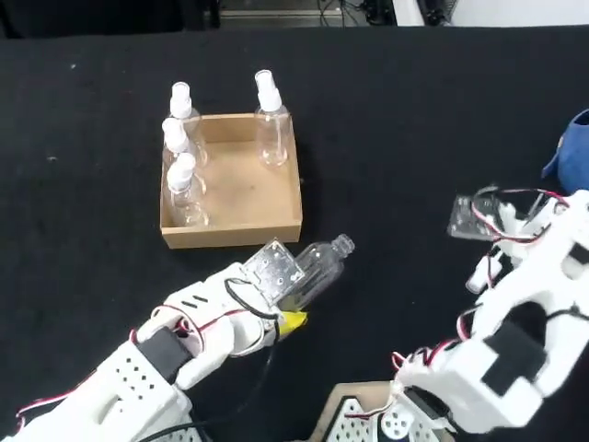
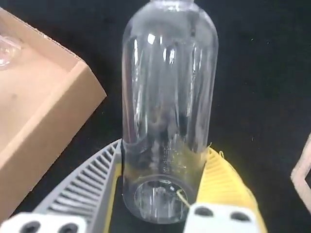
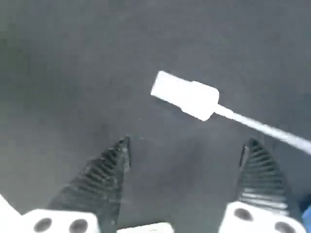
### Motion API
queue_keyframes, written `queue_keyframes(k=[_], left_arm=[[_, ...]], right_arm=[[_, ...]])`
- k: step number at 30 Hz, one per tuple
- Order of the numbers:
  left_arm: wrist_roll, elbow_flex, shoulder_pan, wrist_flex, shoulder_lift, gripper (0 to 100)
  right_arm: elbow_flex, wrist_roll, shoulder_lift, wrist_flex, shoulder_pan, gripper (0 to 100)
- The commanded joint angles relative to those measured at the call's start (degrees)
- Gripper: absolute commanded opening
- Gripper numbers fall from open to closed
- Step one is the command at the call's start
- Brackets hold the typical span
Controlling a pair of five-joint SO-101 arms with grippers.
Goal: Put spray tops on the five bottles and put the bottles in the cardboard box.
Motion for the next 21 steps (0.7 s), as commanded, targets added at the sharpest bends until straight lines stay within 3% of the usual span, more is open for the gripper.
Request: queue_keyframes(k=[1, 10, 21], left_arm=[[0.53, -4.18, 0.31, -1.14, 0.53, 3], [0.53, -4.44, 0.31, -1.14, 0.97, 3], [0.18, -4.53, 0.31, -1.14, 1.05, 3]], right_arm=[[-6.99, 17.23, 4.79, 0.00, 2.29, 31.1], [-17.19, 16.35, 17.01, 0.70, -1.76, 31.4], [-17.71, 13.45, 18.42, 6.24, -4.75, 31.5]])
